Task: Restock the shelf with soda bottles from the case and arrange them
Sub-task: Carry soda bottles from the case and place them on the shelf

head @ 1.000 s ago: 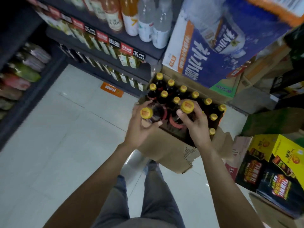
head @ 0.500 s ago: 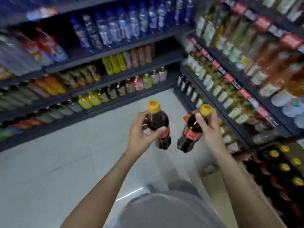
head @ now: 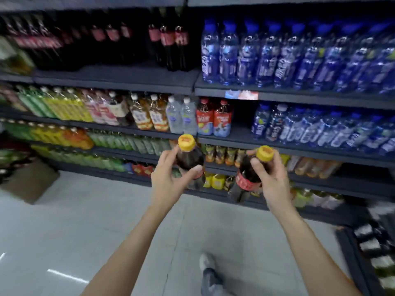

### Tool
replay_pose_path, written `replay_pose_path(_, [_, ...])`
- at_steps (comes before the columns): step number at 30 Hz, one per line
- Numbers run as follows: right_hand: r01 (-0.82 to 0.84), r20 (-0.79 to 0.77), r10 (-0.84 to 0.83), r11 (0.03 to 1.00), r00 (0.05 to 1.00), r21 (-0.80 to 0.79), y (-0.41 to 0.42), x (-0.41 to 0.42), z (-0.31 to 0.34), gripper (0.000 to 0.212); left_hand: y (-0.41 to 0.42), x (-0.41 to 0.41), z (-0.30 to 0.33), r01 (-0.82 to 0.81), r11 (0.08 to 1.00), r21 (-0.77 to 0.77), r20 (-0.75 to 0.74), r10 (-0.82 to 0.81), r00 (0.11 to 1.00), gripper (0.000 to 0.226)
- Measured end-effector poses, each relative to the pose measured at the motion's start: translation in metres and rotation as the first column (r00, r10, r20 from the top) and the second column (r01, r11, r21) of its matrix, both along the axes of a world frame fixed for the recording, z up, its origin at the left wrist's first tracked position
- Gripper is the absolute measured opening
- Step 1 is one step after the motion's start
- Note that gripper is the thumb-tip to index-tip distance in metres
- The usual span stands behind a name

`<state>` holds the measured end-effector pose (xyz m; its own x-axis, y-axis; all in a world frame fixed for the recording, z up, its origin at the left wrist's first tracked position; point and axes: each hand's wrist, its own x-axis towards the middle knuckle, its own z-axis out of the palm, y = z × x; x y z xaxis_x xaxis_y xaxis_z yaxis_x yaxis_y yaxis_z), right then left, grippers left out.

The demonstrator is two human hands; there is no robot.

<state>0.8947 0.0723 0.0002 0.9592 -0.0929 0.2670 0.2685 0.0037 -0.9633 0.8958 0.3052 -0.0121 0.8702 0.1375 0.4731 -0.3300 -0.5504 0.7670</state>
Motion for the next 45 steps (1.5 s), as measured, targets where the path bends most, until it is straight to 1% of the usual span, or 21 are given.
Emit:
replay_pose_path(2, [-0.039,0.07,0.04,0.999,0.997,-0.016,0.023,0.053,0.02,0.02,0.021,0.049,0.019,-0.051,0.998,-0.033,0.057,0.053,0.997,0.062])
replay_pose_path(4, [-0.05,0.154,0.052,0.999,0.987,-0.019,0.046,0.106,0.044,0.018,0.043,0.098,0.04,-0.061,0.994,-0.09,0.092,0.069,0.993,0.056])
replay_pose_path(6, [-0.066,0.225,0.065,0.998,0.972,-0.006,0.069,0.154,0.069,0.014,0.063,0.144,0.058,-0.076,0.987,-0.144,0.123,0.094,0.988,0.058])
replay_pose_path(9, [-0.067,0.322,0.069,0.998,0.944,-0.018,0.108,0.217,0.099,0.012,0.093,0.207,0.077,-0.117,0.981,-0.154,0.165,0.142,0.976,0.061])
replay_pose_path(12, [-0.025,0.395,0.038,0.999,0.918,-0.037,0.148,0.274,0.115,0.023,0.119,0.265,0.09,-0.124,0.972,-0.201,0.21,0.167,0.963,0.054])
replay_pose_path(15, [0.0,0.433,0.031,0.998,0.901,-0.07,0.185,0.325,0.12,0.023,0.142,0.319,0.094,-0.114,0.972,-0.206,0.231,0.161,0.96,0.057])
replay_pose_path(19, [0.061,0.42,-0.021,0.995,0.907,-0.084,0.23,0.381,0.122,0.025,0.166,0.382,0.095,-0.029,0.982,-0.185,0.222,0.071,0.972,0.063])
replay_pose_path(23, [0.108,0.421,-0.052,0.988,0.905,-0.111,0.26,0.423,0.121,0.021,0.193,0.433,0.101,0.022,0.996,-0.083,0.248,0.0,0.969,0.064])
replay_pose_path(28, [0.15,0.339,-0.092,0.978,0.936,-0.147,0.277,0.454,0.113,0.021,0.214,0.47,0.1,0.059,0.998,-0.014,0.185,-0.055,0.981,0.068])
replay_pose_path(31, [0.148,0.271,-0.094,0.972,0.958,-0.185,0.281,0.467,0.111,0.034,0.215,0.484,0.098,0.079,0.996,-0.044,0.128,-0.073,0.989,0.073])
replay_pose_path(33, [0.138,0.246,-0.068,0.95,0.967,-0.281,0.281,0.475,0.107,0.053,0.212,0.492,0.097,0.093,0.992,-0.081,0.084,-0.086,0.993,0.074])
replay_pose_path(35, [0.143,0.224,-0.061,0.918,0.973,-0.37,0.28,0.48,0.101,0.075,0.208,0.498,0.095,0.109,0.988,-0.108,0.063,-0.102,0.993,0.069])
replay_pose_path(37, [0.164,0.216,-0.085,0.911,0.973,-0.378,0.279,0.479,0.094,0.088,0.205,0.499,0.092,0.109,0.987,-0.117,0.067,-0.101,0.993,0.067])
replay_pose_path(38, [0.172,0.213,-0.096,0.912,0.972,-0.371,0.278,0.477,0.089,0.092,0.204,0.498,0.089,0.114,0.987,-0.111,0.069,-0.107,0.992,0.07])
replay_pose_path(40, [0.174,0.179,-0.112,0.91,0.977,-0.375,0.277,0.472,0.073,0.099,0.206,0.491,0.076,0.146,0.988,-0.045,0.041,-0.144,0.989,0.087])
replay_pose_path(42, [0.193,0.141,-0.148,0.895,0.979,-0.401,0.279,0.466,0.053,0.106,0.212,0.485,0.053,0.161,0.983,0.083,-0.01,-0.161,0.987,0.103])
replay_pose_path(43, [0.214,0.121,-0.179,0.884,0.976,-0.416,0.279,0.463,0.043,0.105,0.214,0.482,0.042,0.149,0.979,0.138,-0.034,-0.146,0.989,0.105])
replay_pose_path(45, [0.261,0.08,-0.252,0.855,0.964,-0.447,0.281,0.461,0.03,0.095,0.217,0.485,0.027,0.111,0.978,0.179,-0.043,-0.105,0.994,0.098])
